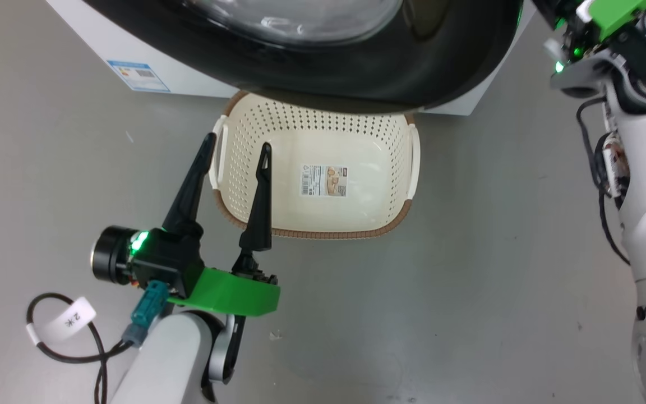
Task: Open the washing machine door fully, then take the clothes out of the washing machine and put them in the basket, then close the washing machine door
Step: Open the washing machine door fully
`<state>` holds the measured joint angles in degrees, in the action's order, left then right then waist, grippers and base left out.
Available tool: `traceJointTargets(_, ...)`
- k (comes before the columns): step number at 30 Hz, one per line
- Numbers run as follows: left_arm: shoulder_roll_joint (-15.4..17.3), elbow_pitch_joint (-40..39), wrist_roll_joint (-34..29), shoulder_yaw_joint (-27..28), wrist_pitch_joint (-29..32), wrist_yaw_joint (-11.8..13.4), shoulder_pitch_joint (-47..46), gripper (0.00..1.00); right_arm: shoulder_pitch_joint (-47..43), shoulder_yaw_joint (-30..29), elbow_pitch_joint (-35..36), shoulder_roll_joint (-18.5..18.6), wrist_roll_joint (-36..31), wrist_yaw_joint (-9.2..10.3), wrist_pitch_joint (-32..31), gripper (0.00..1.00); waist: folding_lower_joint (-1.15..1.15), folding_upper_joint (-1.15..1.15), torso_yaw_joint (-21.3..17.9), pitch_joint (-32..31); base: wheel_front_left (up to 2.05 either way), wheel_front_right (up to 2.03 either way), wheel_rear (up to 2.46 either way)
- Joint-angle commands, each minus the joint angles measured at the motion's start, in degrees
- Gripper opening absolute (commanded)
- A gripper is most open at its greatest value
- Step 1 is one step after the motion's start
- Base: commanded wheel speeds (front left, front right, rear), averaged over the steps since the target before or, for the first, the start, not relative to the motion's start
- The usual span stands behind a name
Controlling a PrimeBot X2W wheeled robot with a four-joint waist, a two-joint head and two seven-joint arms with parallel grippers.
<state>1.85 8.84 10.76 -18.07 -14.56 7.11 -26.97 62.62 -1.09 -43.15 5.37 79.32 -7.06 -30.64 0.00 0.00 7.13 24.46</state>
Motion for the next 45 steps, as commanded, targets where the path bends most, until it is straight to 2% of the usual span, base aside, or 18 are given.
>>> traceJointTargets(1, 1.03, -1.08, 0.03, 2.08, -0.44, 0.15, 0.86, 1.0, -0.99, 2.25, 2.36, -2.48, 1.06, -0.43, -0.05, 0.0, 0.0, 0.0, 0.1, -0.82, 0.0, 0.0, 0.0)
traceJointTargets(18, 1.03, -0.4, 0.32, 2.96, -0.44, 0.71, 2.73, 1.0, -11.03, 7.89, 8.17, -2.49, 4.97, -0.43, 2.24, 0.0, 0.0, 0.0, 1.39, -5.25, 0.0, 0.0, 0.0)
traceJointTargets(34, 1.03, 0.14, 1.21, 2.64, -0.44, 1.2, 4.36, 1.0, -20.57, 12.37, 15.39, -2.49, 7.1, -0.43, -0.17, 0.0, 0.0, 0.0, 3.71, -9.44, 0.0, 0.0, 0.0)
traceJointTargets(45, 1.03, 0.17, 1.73, 2.68, -0.44, 1.6, 5.64, 1.0, -24.87, 13.85, 18.33, -2.49, 8.05, -0.43, -3.46, 0.0, 0.0, 0.0, 6.9, -11.36, 0.0, 0.0, 0.0)
